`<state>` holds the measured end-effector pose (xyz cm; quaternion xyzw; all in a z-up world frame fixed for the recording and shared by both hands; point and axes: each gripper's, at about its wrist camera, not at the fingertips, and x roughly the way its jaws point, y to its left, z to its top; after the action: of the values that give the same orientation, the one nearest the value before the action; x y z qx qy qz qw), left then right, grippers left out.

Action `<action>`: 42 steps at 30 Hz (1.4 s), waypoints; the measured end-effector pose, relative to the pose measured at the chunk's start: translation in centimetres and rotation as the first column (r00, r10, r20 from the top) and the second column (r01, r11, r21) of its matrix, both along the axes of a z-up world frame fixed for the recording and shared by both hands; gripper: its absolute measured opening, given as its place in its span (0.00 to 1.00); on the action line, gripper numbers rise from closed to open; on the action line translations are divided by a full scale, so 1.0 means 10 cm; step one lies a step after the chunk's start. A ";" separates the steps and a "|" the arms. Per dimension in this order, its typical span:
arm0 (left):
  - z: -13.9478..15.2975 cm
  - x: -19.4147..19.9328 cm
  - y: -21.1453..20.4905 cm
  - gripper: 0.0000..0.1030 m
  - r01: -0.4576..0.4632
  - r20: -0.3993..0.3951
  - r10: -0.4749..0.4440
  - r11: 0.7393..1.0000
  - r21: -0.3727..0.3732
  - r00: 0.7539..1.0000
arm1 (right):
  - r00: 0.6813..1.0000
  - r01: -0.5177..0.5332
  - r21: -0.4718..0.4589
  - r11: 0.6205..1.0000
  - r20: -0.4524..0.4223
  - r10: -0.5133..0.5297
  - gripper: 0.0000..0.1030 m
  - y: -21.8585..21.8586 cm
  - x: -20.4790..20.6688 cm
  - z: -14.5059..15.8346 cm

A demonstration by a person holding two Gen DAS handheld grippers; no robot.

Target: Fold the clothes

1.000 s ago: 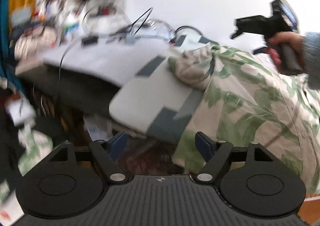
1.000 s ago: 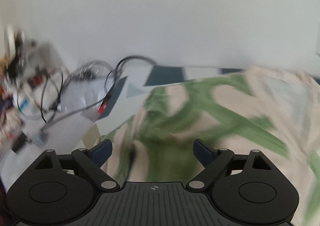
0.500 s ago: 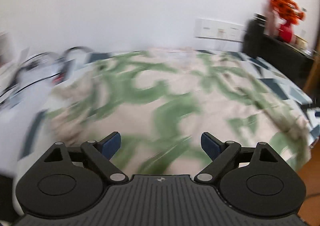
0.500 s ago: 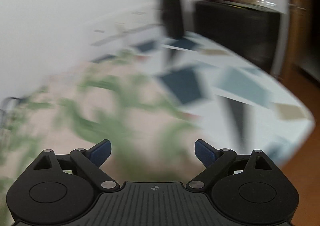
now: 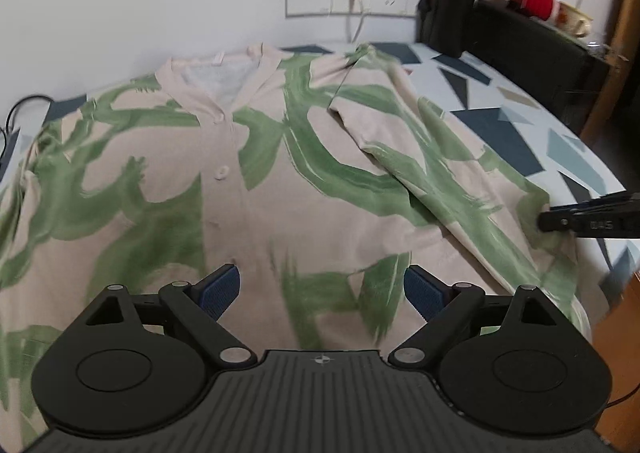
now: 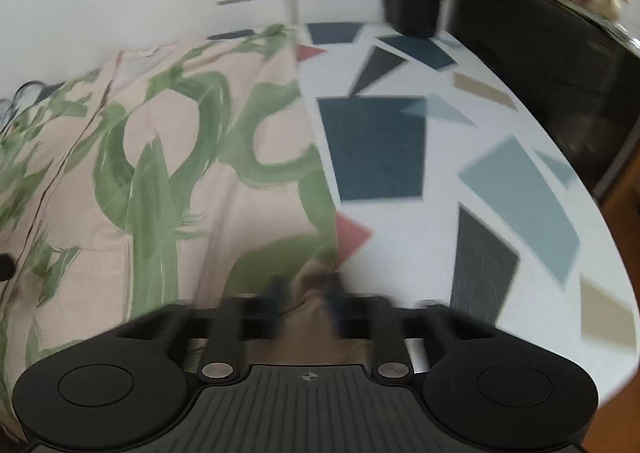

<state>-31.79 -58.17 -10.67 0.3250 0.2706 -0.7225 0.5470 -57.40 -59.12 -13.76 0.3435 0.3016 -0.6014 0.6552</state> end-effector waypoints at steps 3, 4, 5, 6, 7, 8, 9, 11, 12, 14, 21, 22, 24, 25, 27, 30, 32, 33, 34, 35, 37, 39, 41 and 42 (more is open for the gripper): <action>-0.04 -0.14 -0.15 0.88 -0.037 0.015 0.036 0.999 0.030 0.999 | 1.000 0.003 0.018 1.000 0.031 -0.003 0.07 -0.18 -0.20 0.08; -0.05 -0.18 -0.19 0.88 -0.045 0.021 0.044 0.998 0.038 0.999 | 0.999 0.047 0.005 0.999 0.022 -0.047 0.07 -0.24 -0.36 0.10; -0.06 -0.22 -0.23 0.88 -0.054 0.023 0.053 0.998 0.043 0.998 | 0.996 0.092 -0.009 0.996 0.012 -0.092 0.07 -0.31 -0.51 0.13; -0.07 -0.24 -0.26 0.88 -0.066 0.019 0.065 0.997 0.051 0.998 | 0.990 0.141 -0.033 0.990 0.001 -0.141 0.07 -0.39 -0.68 0.17; -0.08 -0.27 -0.29 0.88 -0.077 0.016 0.076 0.995 0.058 0.997 | 0.982 0.188 -0.058 0.980 -0.009 -0.189 0.07 -0.48 -0.84 0.21; -0.08 -0.30 -0.33 0.88 -0.089 0.013 0.088 0.994 0.066 0.996 | 0.971 0.235 -0.083 0.968 -0.018 -0.238 0.07 -0.56 -1.01 0.24; -0.09 -0.32 -0.36 0.88 -0.099 0.011 0.099 0.992 0.073 0.995 | 0.958 0.281 -0.108 0.953 -0.026 -0.286 0.07 -0.65 -1.17 0.28; -0.09 -0.39 -0.41 0.88 -0.111 0.016 0.110 0.990 0.084 0.994 | 0.924 0.370 -0.160 0.915 -0.037 -0.380 0.07 -0.82 -1.50 0.36; -0.09 -0.43 -0.44 0.88 -0.111 0.023 0.109 0.990 0.086 0.994 | 0.905 0.410 -0.186 0.893 -0.040 -0.424 0.07 -0.90 -1.66 0.39; -0.08 -0.54 -0.50 0.88 -0.095 0.042 0.092 0.992 0.083 0.995 | 0.882 0.457 -0.217 0.863 -0.018 -0.472 0.07 -0.98 -1.86 0.43; 0.02 -1.05 -0.93 0.88 0.062 0.097 -0.064 0.998 0.025 0.993 | 0.892 0.449 -0.170 0.877 0.021 -0.452 0.35 -1.00 -2.00 0.26; 0.03 -1.11 -1.03 0.88 0.095 0.107 -0.095 0.995 0.014 0.990 | 0.898 0.438 -0.168 0.883 0.031 -0.439 0.39 -0.94 -1.98 0.25; 0.03 -1.19 -1.28 0.88 0.153 0.124 -0.152 0.988 0.005 0.981 | 0.910 0.413 -0.163 0.896 0.047 -0.411 0.43 -0.80 -1.90 0.25; 0.01 -1.23 -1.43 0.88 0.175 0.134 -0.174 0.985 0.006 0.976 | 0.916 0.400 -0.160 0.903 0.058 -0.396 0.45 -0.70 -1.86 0.25; -0.03 -1.29 -1.73 0.88 0.204 0.150 -0.204 0.979 0.013 0.968 | 0.923 0.383 -0.158 0.910 0.098 -0.371 0.45 -0.49 -1.76 0.25; -0.10 -1.38 -2.11 0.87 0.225 0.125 -0.229 0.973 0.052 0.965 | 0.925 0.372 -0.158 0.915 0.143 -0.351 0.45 -0.15 -1.61 0.25; -0.16 -1.46 -2.26 0.74 0.263 0.116 -0.272 0.961 0.091 0.955 | 0.917 0.387 -0.154 0.909 0.168 -0.362 0.45 0.08 -1.50 0.24; -0.19 -1.51 -2.34 0.71 0.281 0.111 -0.293 0.953 0.110 0.950 | 0.910 0.401 -0.149 0.904 0.179 -0.374 0.46 0.20 -1.44 0.24; -0.22 -1.56 -2.40 0.65 0.302 0.109 -0.316 0.945 0.128 0.943 | 0.903 0.414 -0.145 0.899 0.189 -0.385 0.46 0.32 -1.39 0.23; -0.25 -1.61 -2.43 0.59 0.326 0.120 -0.343 0.935 0.140 0.932 | 0.896 0.427 -0.140 0.893 0.200 -0.397 0.46 0.44 -1.34 0.23; -0.26 -1.70 -2.45 0.28 0.369 0.147 -0.387 0.919 0.138 0.910 | 0.877 0.462 -0.126 0.878 0.213 -0.431 0.46 0.64 -1.26 0.19; -0.21 -1.75 -2.45 0.09 0.407 0.171 -0.423 0.906 0.118 0.890 | 0.851 0.508 -0.111 0.854 0.216 -0.478 0.46 0.83 -1.18 0.15; -0.13 -1.70 -2.44 0.06 0.438 0.141 -0.447 0.895 0.087 0.884 | 0.816 0.561 -0.092 0.823 0.226 -0.531 0.46 1.03 -1.11 0.09; -0.10 -1.67 -2.46 0.05 0.445 0.129 -0.453 0.892 0.082 0.882 | 0.797 0.587 -0.080 0.805 0.233 -0.558 0.46 1.13 -1.08 0.06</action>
<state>-48.46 -82.75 -11.65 0.4437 0.1658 -0.7970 0.3747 -68.15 -47.77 -13.15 0.4272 0.0708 -0.7550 0.4924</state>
